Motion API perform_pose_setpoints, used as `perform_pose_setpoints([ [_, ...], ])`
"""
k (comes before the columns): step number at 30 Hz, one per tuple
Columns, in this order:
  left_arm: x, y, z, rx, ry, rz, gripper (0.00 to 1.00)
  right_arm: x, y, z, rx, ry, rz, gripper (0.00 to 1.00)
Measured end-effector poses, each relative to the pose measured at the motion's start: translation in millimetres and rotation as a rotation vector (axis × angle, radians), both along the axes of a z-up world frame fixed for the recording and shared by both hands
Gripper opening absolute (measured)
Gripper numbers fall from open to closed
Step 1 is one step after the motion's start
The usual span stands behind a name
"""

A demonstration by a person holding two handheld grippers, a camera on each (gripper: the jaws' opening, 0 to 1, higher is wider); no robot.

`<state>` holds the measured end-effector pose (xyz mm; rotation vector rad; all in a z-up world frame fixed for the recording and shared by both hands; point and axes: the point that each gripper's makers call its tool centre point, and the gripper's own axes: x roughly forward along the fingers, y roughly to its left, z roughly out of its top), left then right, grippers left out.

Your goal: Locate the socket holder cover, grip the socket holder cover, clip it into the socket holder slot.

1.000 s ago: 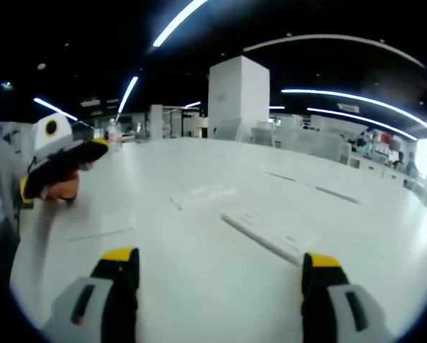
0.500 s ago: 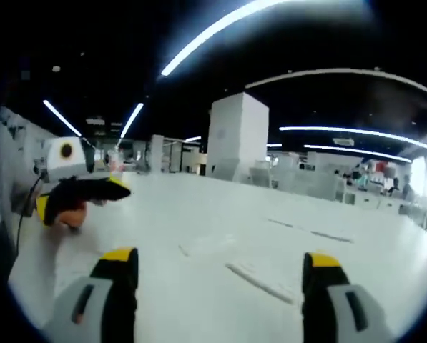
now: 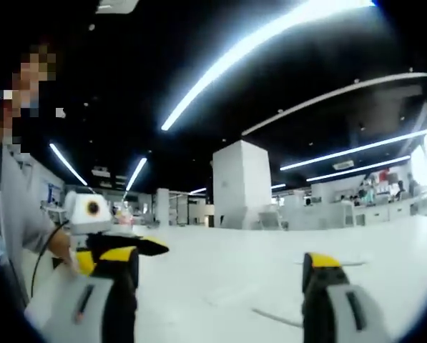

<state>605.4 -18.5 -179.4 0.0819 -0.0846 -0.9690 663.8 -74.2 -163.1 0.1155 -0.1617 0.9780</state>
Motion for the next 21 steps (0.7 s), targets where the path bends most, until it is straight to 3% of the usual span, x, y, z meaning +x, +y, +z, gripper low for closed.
perform_pose_setpoints([
  [5,0.8,4,-4.1,0.048,0.003,0.015,0.66,-8,-1,6.2,0.009,0.001,0.019,0.95],
  [15,15.3,9,2.5,0.074,0.030,0.027,0.61,-16,-6,25.8,0.021,-0.057,0.034,0.95],
  [17,18.7,9,-0.4,0.136,0.027,0.024,0.59,-16,-5,24.5,0.027,-0.050,0.045,0.95],
  [21,19.7,10,3.6,0.267,-0.049,0.020,0.50,-13,-2,20.9,0.036,-0.026,0.055,0.95],
])
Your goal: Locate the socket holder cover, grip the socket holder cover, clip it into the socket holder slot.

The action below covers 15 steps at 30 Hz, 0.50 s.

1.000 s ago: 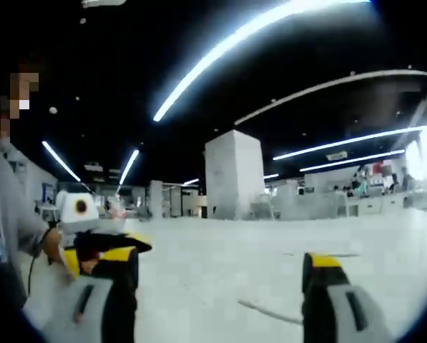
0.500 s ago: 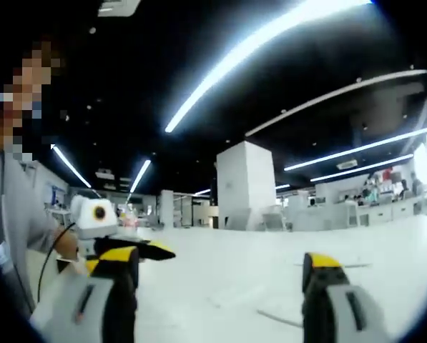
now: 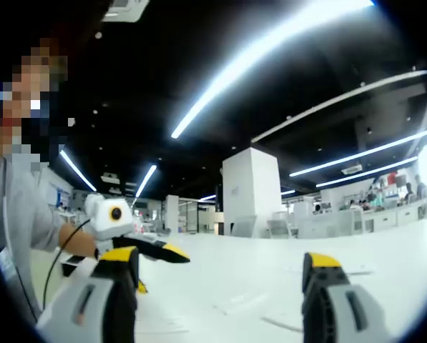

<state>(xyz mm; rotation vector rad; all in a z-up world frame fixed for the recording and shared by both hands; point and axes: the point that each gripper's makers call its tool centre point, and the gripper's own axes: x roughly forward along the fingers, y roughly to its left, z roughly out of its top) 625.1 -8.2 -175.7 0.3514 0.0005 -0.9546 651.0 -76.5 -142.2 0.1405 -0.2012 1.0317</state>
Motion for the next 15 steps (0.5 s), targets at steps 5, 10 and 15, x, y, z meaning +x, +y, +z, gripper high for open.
perform_pose_setpoints([
  [5,1.0,-4,0.3,0.152,-0.051,-0.014,0.51,-1,1,1.2,-0.004,-0.017,-0.004,0.95],
  [10,5.0,-11,0.9,0.278,-0.096,-0.036,0.50,-1,4,2.0,-0.001,-0.020,-0.001,0.95],
  [15,12.2,-13,-6.3,0.353,-0.083,-0.038,0.54,-4,5,2.3,0.000,-0.020,0.009,0.95],
])
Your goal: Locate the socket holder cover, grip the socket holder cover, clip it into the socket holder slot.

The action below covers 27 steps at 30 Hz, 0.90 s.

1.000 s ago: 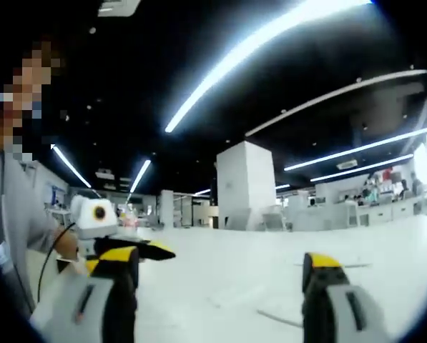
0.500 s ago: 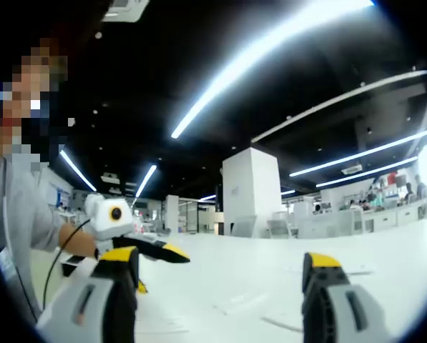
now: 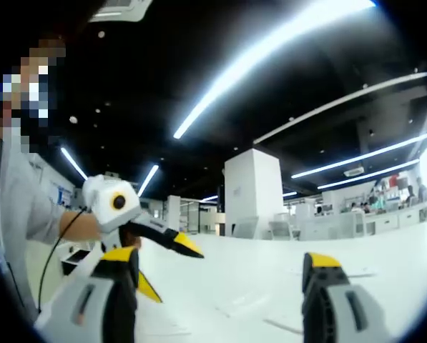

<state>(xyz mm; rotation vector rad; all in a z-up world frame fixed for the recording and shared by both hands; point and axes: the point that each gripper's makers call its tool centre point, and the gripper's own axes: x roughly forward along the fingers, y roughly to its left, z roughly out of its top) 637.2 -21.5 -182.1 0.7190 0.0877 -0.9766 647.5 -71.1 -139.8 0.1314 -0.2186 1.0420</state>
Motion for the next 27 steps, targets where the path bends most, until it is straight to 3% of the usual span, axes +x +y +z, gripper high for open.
perform_pose_setpoints([
  [6,-1.7,-2,-12.6,0.113,0.046,-0.005,0.57,1,-3,2.4,0.013,-0.002,-0.003,0.95],
  [9,-5.4,-8,-14.8,0.121,0.074,-0.022,0.58,3,-6,2.1,0.011,-0.003,-0.015,0.95],
  [17,-8.8,-14,-26.6,0.235,0.093,-0.069,0.54,10,-15,4.6,0.034,0.010,-0.038,0.95],
  [27,-25.0,-3,-59.1,0.431,0.247,-0.125,0.58,5,-15,9.8,0.050,0.001,-0.023,0.95],
])
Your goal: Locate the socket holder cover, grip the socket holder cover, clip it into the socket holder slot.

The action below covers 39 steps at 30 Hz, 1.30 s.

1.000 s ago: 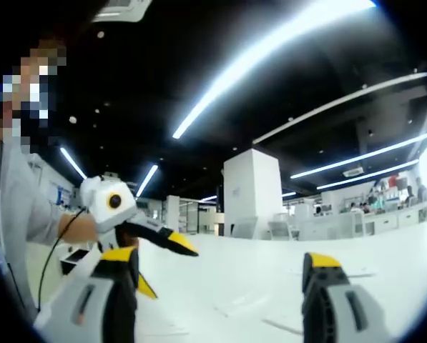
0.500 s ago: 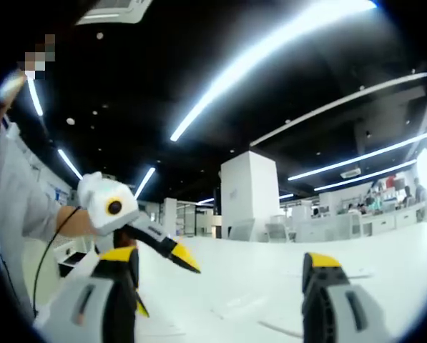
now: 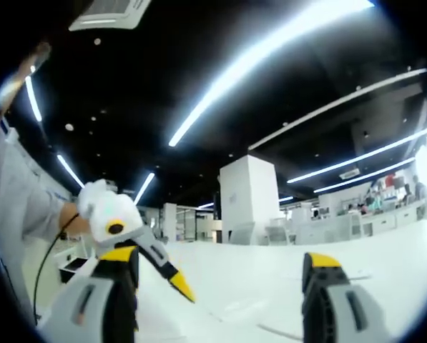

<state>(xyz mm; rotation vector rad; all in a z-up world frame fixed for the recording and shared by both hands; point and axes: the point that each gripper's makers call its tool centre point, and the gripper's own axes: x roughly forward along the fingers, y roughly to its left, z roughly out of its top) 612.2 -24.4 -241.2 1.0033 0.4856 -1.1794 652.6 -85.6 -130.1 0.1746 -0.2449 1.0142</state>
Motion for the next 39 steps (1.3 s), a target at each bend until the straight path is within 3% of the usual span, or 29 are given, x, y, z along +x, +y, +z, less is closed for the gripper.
perform_pose_setpoints([
  [2,-7.8,2,-7.3,0.043,0.055,-0.009,0.61,1,-1,0.8,0.005,0.003,-0.001,0.95],
  [12,-13.3,5,-15.3,0.127,0.130,-0.017,0.71,-1,-2,3.5,0.025,0.013,0.008,0.95],
  [22,-28.3,13,-25.9,0.227,0.233,-0.039,0.70,-5,0,5.0,0.029,0.013,0.023,0.95],
  [32,-25.6,16,-34.8,0.282,0.279,-0.029,0.76,-8,3,4.0,0.016,0.009,0.040,0.95],
  [39,-25.0,17,-39.9,0.300,0.303,-0.029,0.75,-9,4,3.3,0.013,0.011,0.046,0.95],
])
